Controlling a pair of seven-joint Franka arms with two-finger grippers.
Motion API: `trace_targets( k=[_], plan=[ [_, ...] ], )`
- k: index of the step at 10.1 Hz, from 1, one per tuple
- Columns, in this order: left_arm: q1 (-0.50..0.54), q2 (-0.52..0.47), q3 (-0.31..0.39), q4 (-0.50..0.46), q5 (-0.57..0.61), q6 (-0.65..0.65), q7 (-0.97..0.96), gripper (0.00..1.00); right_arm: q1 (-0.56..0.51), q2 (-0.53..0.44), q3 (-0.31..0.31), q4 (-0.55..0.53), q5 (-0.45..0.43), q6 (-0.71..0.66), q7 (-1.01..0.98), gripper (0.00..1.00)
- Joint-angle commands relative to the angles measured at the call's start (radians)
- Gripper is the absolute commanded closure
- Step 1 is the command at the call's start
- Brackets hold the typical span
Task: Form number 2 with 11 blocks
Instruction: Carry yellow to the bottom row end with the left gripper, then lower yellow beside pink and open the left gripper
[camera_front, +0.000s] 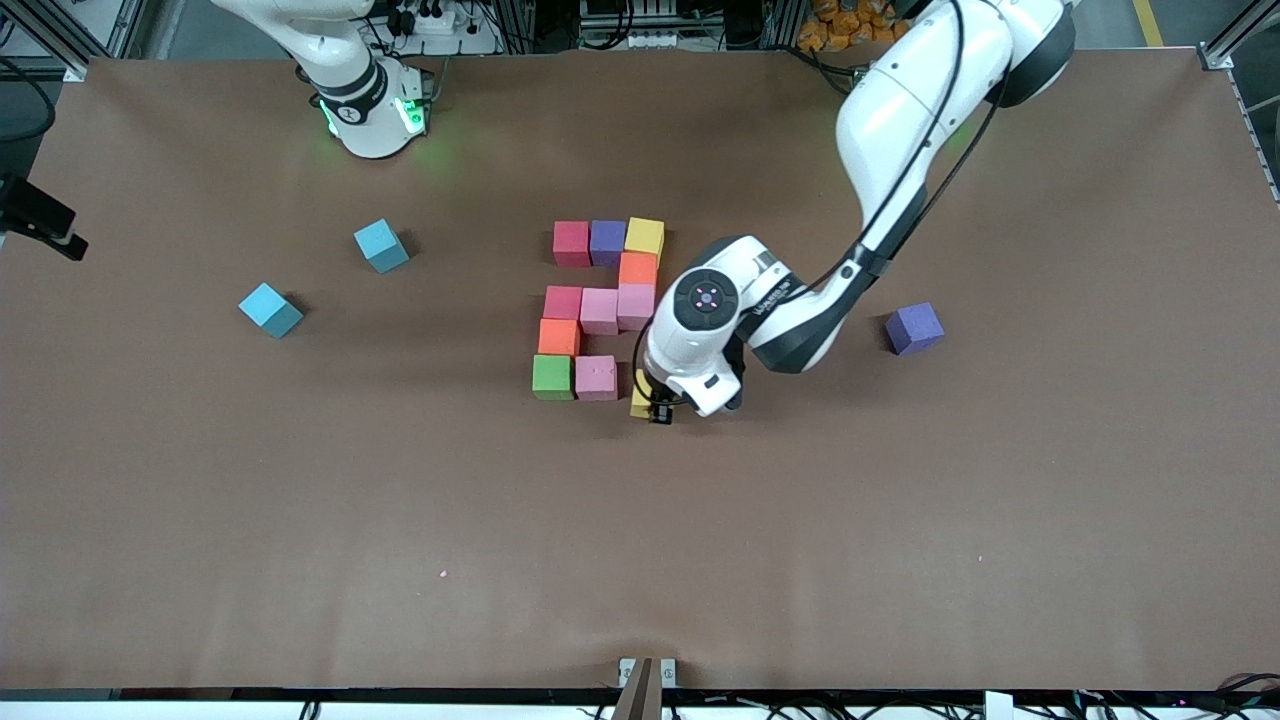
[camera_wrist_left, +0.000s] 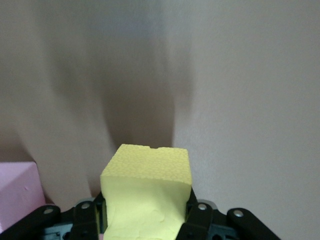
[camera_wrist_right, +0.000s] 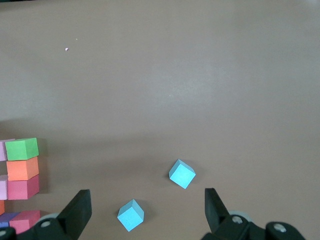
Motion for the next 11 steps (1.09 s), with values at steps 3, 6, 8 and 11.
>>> trace_targets(
  k=[3,6,8,11],
  plan=[
    [-0.087,0.054,0.055,0.05,-0.017,0.022,-0.099,0.78,-0.02,0.011,0.01,0.029,0.02,-0.011,0.004,0.0],
    [-0.093,0.067,0.055,0.05,-0.017,0.03,-0.114,0.78,-0.02,0.011,0.01,0.029,0.016,-0.011,0.004,0.0],
    [-0.094,0.071,0.055,0.049,-0.017,0.03,-0.121,0.77,-0.029,0.011,0.009,0.035,0.012,0.001,0.002,0.0],
    [-0.1,0.079,0.055,0.049,-0.017,0.028,-0.121,0.71,-0.028,0.022,0.015,0.037,0.025,0.015,0.004,0.0]
  ],
)
